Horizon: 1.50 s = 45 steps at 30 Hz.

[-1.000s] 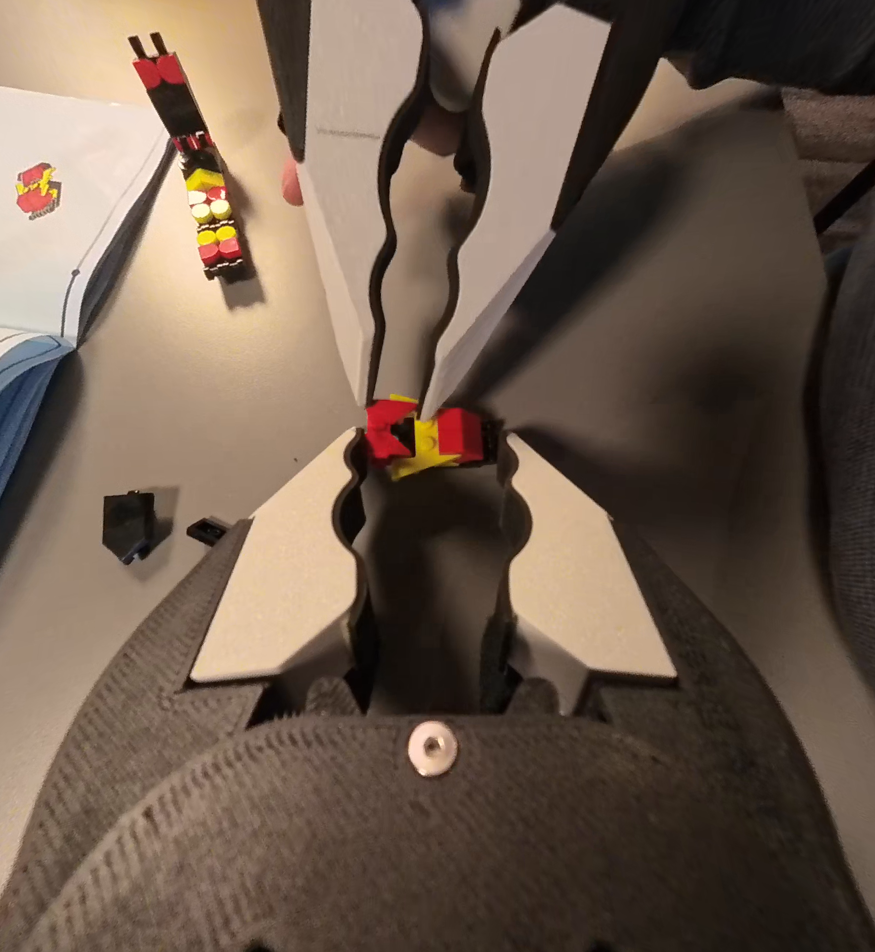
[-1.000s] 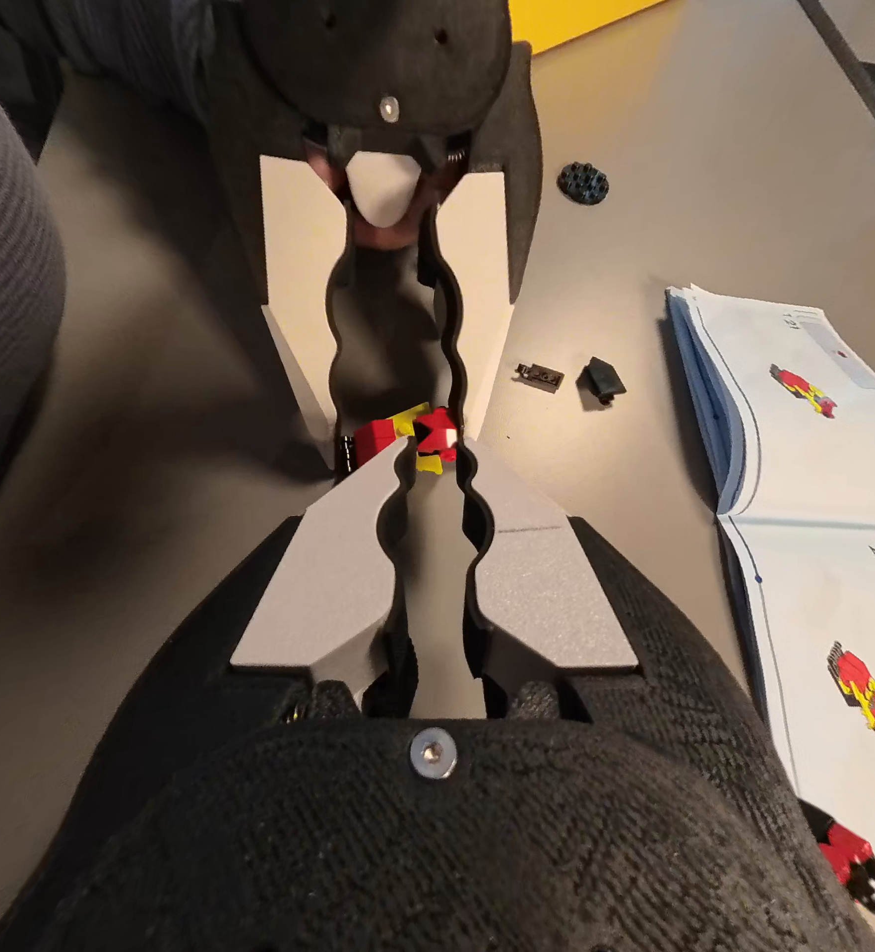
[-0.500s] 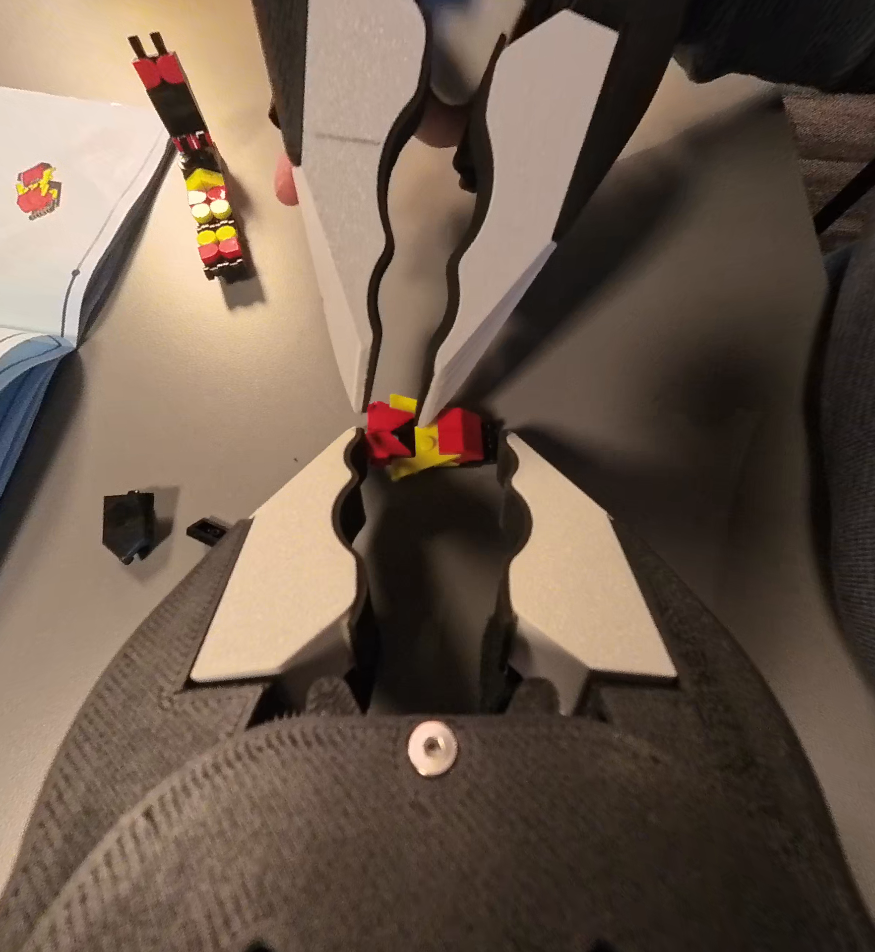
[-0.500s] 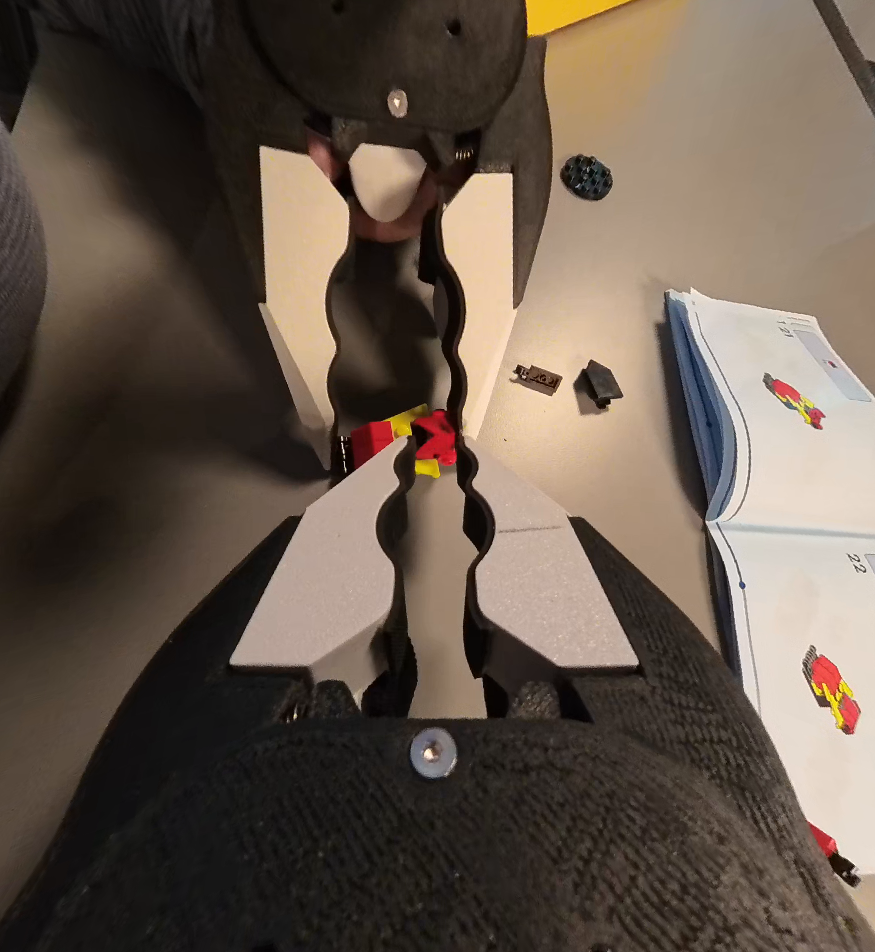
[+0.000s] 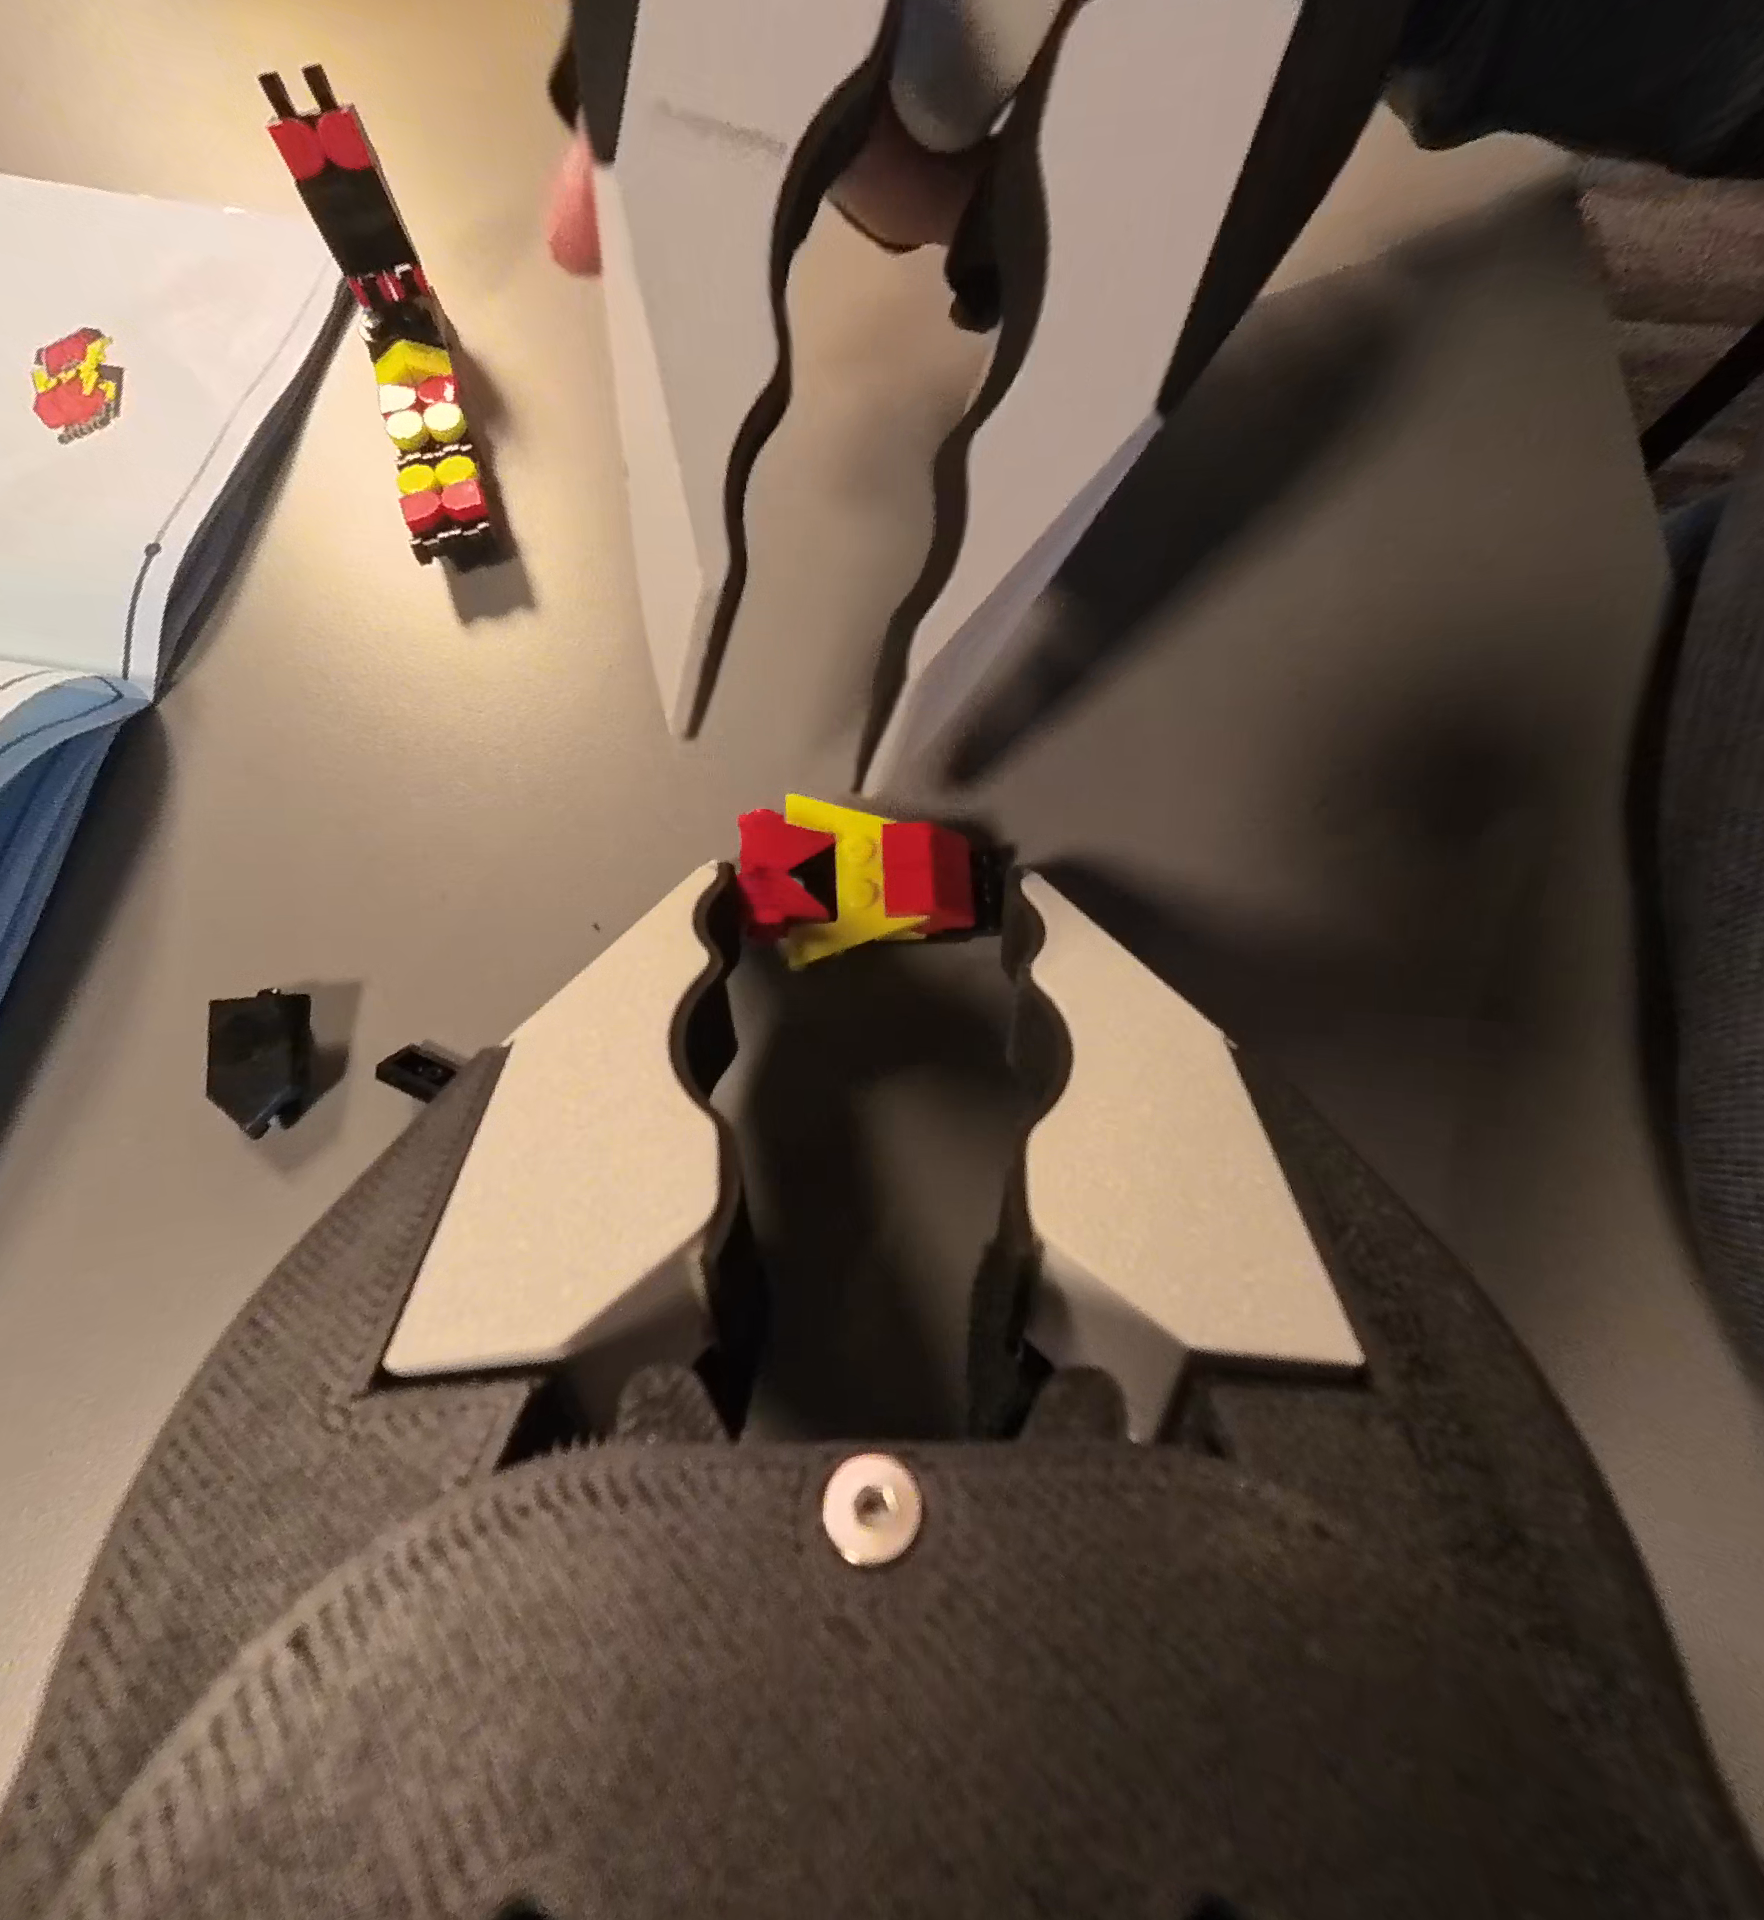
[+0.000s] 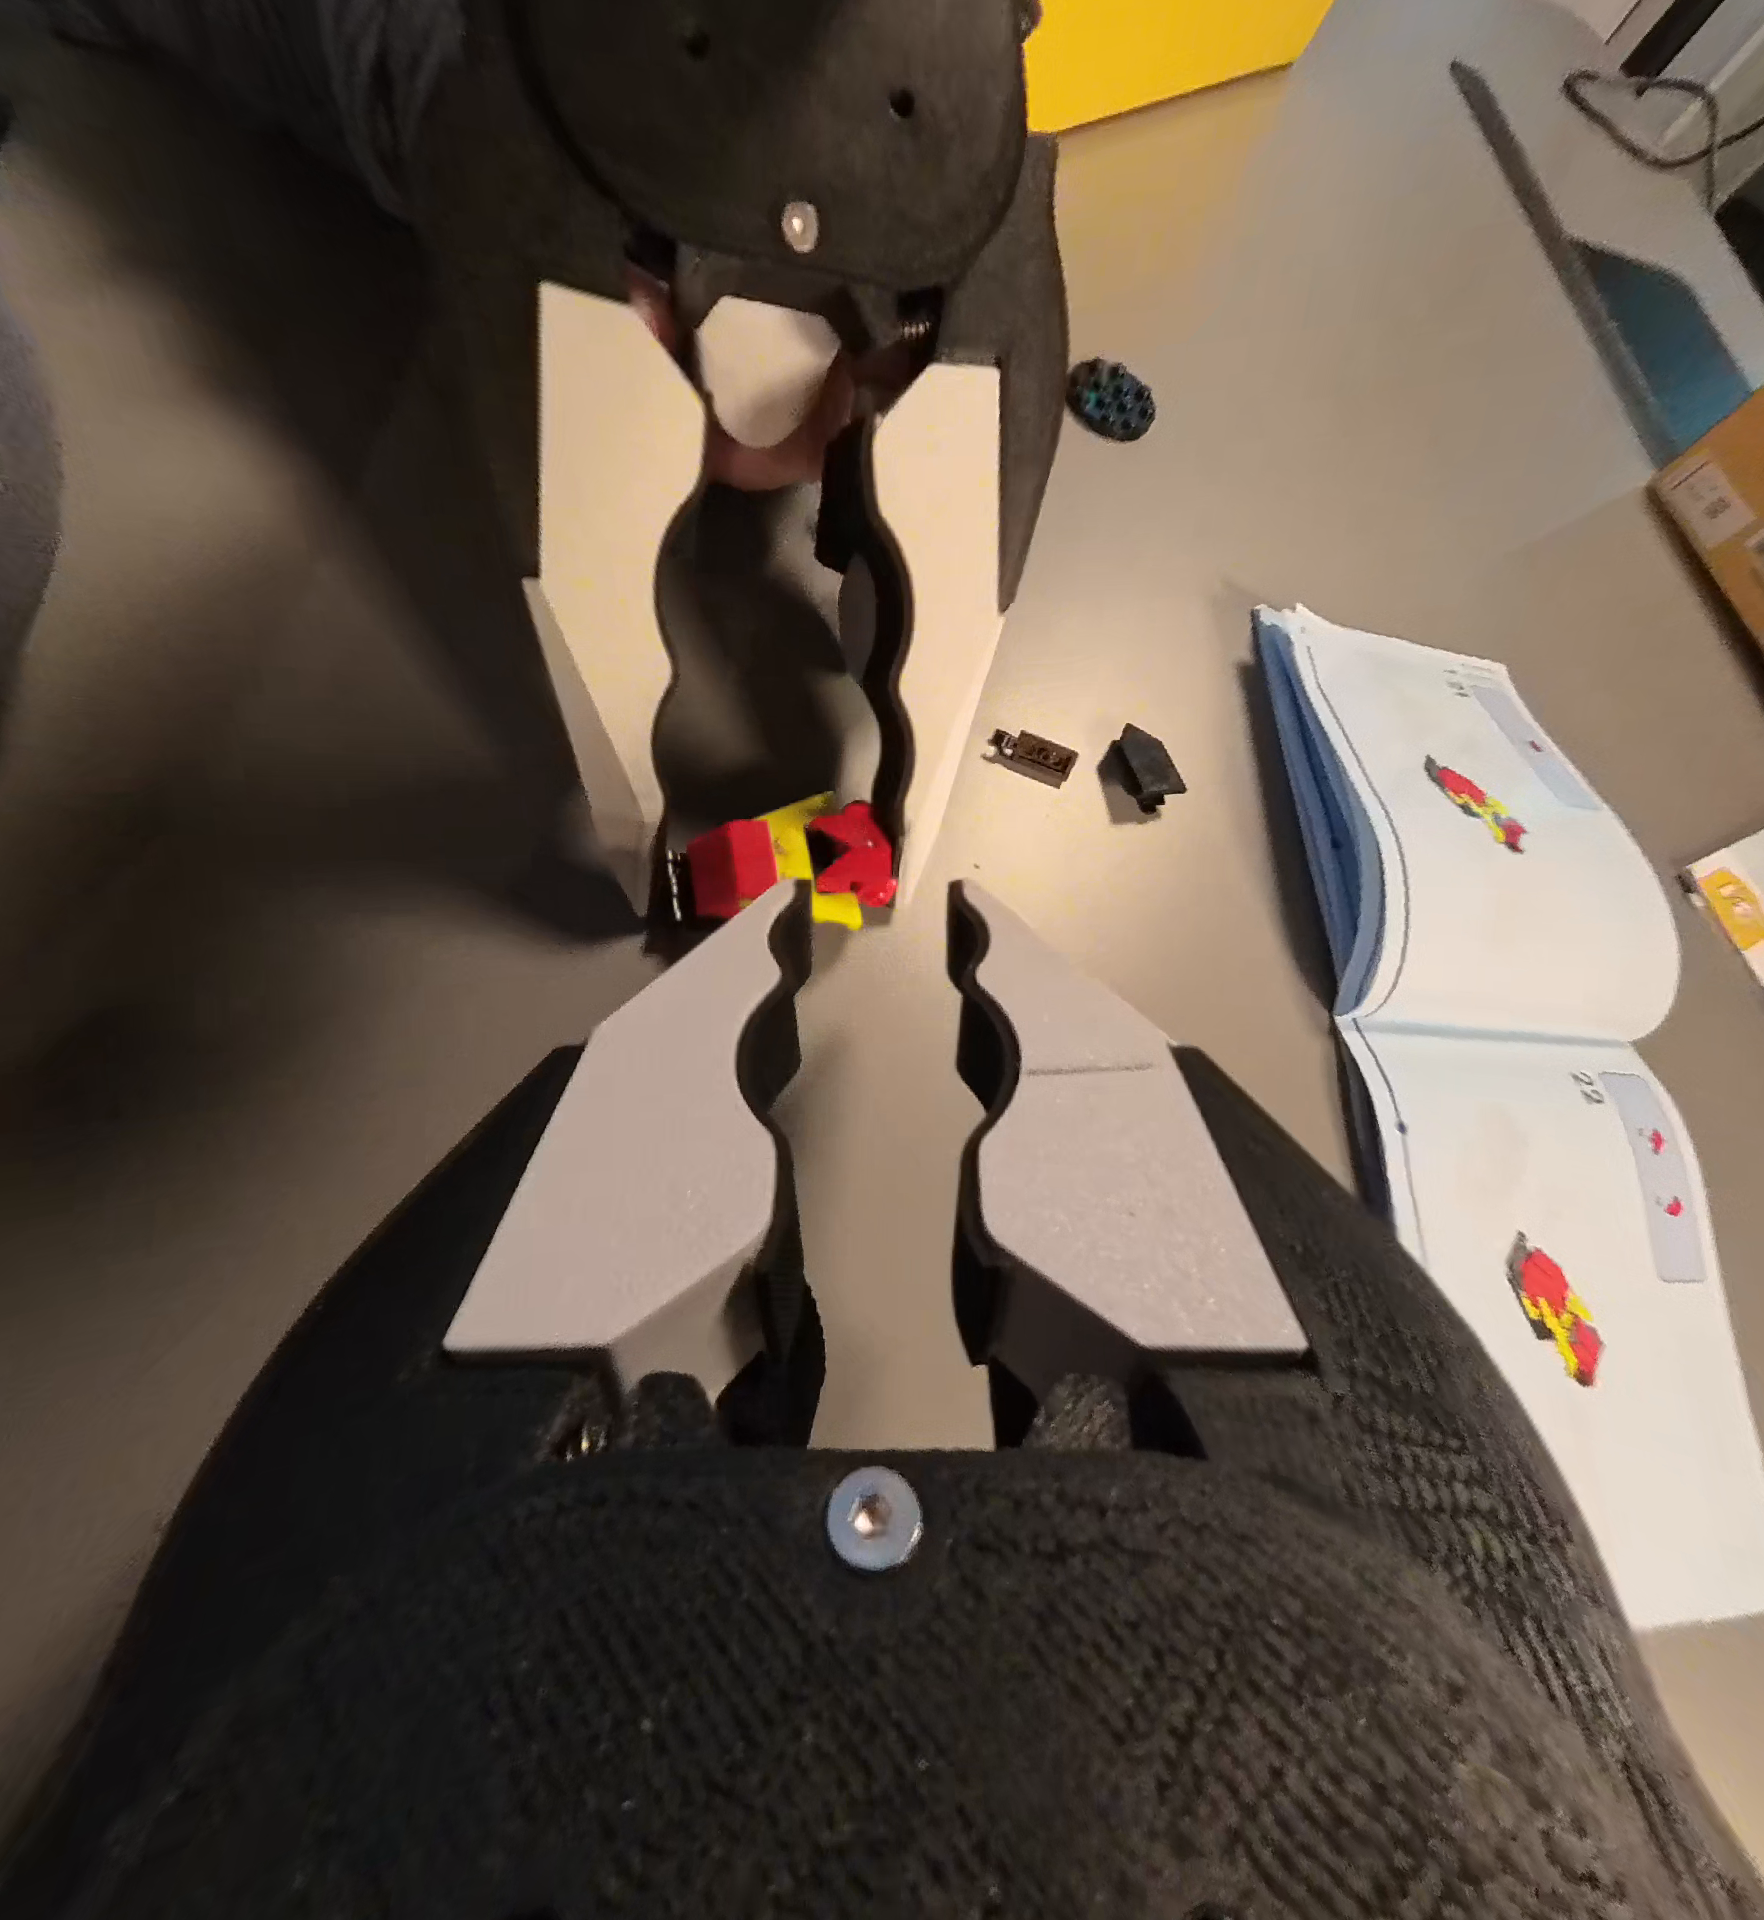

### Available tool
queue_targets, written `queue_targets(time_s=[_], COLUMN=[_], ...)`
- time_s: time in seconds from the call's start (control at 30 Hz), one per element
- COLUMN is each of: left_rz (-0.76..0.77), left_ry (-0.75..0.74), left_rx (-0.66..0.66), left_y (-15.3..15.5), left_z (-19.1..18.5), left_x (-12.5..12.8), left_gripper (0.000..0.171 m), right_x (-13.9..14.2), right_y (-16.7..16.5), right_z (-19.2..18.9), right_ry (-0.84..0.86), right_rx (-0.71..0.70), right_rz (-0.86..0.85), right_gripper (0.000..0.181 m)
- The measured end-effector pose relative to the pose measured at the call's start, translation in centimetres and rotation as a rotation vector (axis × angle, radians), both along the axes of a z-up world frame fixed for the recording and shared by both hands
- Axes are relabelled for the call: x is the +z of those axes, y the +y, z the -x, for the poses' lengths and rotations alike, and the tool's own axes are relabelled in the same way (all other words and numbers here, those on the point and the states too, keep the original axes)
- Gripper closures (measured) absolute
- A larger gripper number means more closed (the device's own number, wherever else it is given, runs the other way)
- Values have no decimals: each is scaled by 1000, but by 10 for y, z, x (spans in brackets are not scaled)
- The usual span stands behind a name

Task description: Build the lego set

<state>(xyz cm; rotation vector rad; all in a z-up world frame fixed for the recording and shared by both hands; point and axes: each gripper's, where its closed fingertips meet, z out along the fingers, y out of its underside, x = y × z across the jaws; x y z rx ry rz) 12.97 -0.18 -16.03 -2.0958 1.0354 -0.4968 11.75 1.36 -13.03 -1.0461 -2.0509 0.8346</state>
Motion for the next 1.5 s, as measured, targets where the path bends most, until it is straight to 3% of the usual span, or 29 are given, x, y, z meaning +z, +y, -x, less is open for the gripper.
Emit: queue_targets(time_s=[0.2, 0.33, 0.5, 0.67, 0.83, 0.93, 1.5], left_rz=[6, 6, 26, 76, 131, 138, 164], left_ry=[-6, -6, -29, -190, -335, -345, -387], left_rx=[2, 2, -25, -43, -72, -79, -86], left_y=[0, 0, -3, -8, -13, -15, -17], left_z=[0, 0, -2, -6, -11, -12, -12], left_x=[0, 0, 1, 17, 31, 32, 36], left_gripper=[121, 121, 121, 122, 122, 122, 122], right_x=[-4, -11, -8, -3, 6, 8, 6], right_y=[-7, -7, -5, -3, -11, -15, -18], right_z=[-13, -10, -2, 0, 2, 3, 3], right_ry=[82, 105, 130, 187, 258, 279, 281], right_rx=[108, 169, 208, 198, 198, 212, 207], right_rz=[-314, -625, -842, -886, -903, -912, -896], right_gripper=[139, 139, 137, 137, 150, 162, 172])
